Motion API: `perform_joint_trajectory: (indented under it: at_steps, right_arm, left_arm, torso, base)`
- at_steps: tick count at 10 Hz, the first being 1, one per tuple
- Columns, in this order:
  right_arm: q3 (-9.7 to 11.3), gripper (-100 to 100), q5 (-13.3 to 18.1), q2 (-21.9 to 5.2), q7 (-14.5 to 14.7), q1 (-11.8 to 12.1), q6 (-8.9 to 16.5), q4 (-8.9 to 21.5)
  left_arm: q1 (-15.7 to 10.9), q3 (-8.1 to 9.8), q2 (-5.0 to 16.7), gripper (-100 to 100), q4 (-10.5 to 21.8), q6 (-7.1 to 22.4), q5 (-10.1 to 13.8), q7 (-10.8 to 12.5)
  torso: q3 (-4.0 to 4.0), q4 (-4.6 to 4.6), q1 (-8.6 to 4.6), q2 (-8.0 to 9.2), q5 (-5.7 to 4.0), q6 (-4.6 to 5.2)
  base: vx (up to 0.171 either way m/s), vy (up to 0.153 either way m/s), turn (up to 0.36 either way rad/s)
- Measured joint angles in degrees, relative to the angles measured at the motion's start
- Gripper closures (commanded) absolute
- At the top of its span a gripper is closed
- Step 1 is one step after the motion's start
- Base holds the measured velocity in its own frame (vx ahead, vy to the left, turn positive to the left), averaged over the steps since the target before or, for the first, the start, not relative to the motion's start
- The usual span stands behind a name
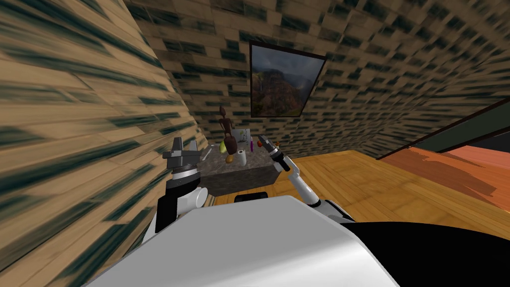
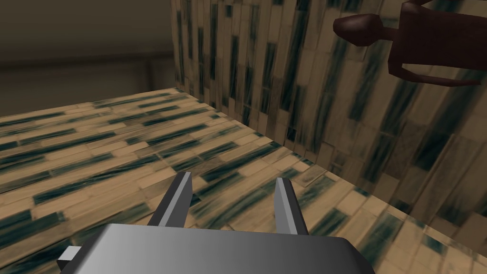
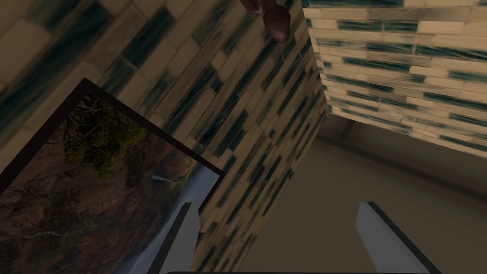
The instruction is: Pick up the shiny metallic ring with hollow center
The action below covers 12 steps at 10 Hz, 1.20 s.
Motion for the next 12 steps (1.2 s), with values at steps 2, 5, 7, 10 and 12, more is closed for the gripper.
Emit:
perform_joint_trajectory:
  at_steps: [2,5,7,10,12]
  right_arm:
    - [2.1,-100,1.7,-2.0,0.6,-3.1,-0.1,3.3]
    - [4.4,-100,3.6,-3.9,1.3,-7.6,-0.3,8.5]
    - [7.0,-100,5.6,-5.8,1.9,-10.8,0.6,10.8]
    - [9.3,-100,7.5,-7.7,2.8,-14.6,-0.6,16.7]
    - [11.9,-100,9.6,-9.0,3.7,-18.0,-0.6,21.2]
  left_arm:
    - [0.0,0.00,0.0,0,0.0,0.0,0.0,0.0]
    - [0.0,0.00,0.0,0,0.0,0.0,0.0,0.0]
    - [0.0,0.00,0.0,0,0.0,0.0,0.0,0.0]
    - [0.0,0.00,0.0,0,0.0,0.0,0.0,0.0]
    - [0.0,0.00,0.0,0,0.0,0.0,0.0,0.0]
  torso:
    - [-0.01,0.00,0.02,-0.01,0.00,0.00]
    - [0.01,0.00,0.00,0.01,0.00,0.01]
    - [0.01,0.00,0.05,0.02,0.01,0.00]
    - [0.02,0.01,0.01,0.03,0.00,0.01]
    - [0.01,0.00,0.07,0.02,0.01,0.01]
  base:
    - [0.004,0.019,-0.002]
    - [0.003,0.027,-0.002]
    - [-0.001,0.021,0.001]
    - [-0.002,0.029,0.010]
    - [0.002,0.031,0.005]
